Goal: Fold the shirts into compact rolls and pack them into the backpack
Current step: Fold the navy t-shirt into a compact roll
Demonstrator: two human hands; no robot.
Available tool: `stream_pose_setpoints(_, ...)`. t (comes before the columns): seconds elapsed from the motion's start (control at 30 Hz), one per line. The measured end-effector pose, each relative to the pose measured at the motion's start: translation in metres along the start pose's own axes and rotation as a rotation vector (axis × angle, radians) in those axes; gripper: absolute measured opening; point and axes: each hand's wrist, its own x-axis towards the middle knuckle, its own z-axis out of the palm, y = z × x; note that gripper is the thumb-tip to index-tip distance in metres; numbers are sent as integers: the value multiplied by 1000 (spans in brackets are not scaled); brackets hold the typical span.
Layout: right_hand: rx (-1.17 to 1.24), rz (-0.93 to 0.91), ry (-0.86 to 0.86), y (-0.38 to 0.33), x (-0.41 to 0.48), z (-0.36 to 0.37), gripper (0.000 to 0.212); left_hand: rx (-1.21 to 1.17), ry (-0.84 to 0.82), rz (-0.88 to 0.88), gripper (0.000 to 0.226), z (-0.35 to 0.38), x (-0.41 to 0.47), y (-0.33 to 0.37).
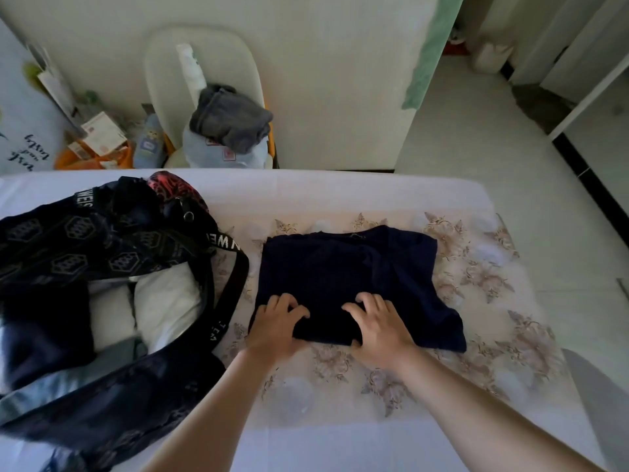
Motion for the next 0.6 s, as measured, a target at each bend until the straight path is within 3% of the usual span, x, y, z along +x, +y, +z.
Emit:
stream_pose_setpoints(0.1,-6,-18,-5,-1,0,0,70,-60,57,12,21,6,-7,-12)
stream_pose_setpoints(0.27,87,30,-30,0,-11,4,49,-99,-191,-106,26,-16,-19,-4)
stream_pose_setpoints(0.43,325,115,-124,-10,-41,3,34,16,-546,-144,27,-27,-43,15)
stream_pose_setpoints(0.53,455,122,-259,-30,-67,6,35,172,-846,-71,31,-28,-60,29)
stream_pose_setpoints(0.6,511,105,-308,-42,-81,9,35,197,-979,-114,30,-30,-69,40)
